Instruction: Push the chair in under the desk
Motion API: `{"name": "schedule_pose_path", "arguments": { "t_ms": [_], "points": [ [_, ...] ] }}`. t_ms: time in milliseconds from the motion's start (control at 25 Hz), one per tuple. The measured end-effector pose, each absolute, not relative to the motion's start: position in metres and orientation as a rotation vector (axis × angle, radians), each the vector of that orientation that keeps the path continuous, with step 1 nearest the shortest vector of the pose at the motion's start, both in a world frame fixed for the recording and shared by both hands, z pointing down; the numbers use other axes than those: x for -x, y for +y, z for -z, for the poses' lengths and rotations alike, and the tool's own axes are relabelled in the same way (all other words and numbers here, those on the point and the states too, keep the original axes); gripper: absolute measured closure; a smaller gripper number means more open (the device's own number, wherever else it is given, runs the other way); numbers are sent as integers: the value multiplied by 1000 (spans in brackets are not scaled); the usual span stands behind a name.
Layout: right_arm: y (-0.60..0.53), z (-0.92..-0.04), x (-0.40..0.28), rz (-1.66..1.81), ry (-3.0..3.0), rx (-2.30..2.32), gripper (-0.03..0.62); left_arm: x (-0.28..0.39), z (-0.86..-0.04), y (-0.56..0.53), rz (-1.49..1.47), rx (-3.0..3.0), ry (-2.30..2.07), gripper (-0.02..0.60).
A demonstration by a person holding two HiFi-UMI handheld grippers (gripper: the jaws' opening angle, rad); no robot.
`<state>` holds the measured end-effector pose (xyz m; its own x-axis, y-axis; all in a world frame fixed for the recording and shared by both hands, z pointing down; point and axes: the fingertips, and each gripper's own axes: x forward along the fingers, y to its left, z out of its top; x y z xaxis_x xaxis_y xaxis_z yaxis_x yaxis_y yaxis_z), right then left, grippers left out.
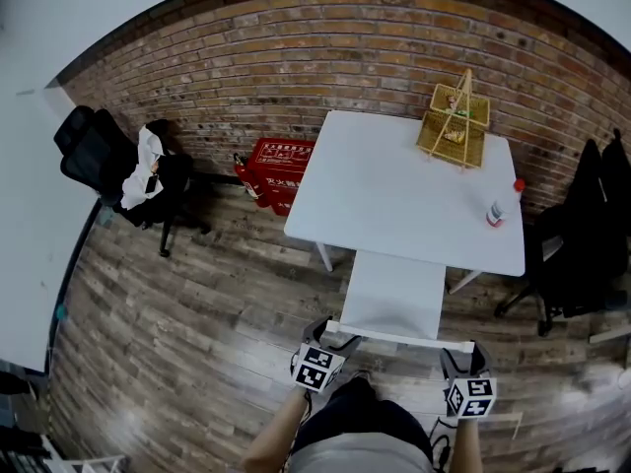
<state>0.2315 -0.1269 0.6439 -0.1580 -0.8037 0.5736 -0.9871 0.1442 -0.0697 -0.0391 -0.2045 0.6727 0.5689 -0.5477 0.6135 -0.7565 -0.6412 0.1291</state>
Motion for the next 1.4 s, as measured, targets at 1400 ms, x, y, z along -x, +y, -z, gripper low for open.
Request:
{"name": "schedule_pose_path", "arguments": {
  "t_ms": [1400],
  "points": [
    [-207,-639,-247,-636,-2003,-1740,263,20,-668,-291,-768,-2439,-1027,225]
  ]
}}
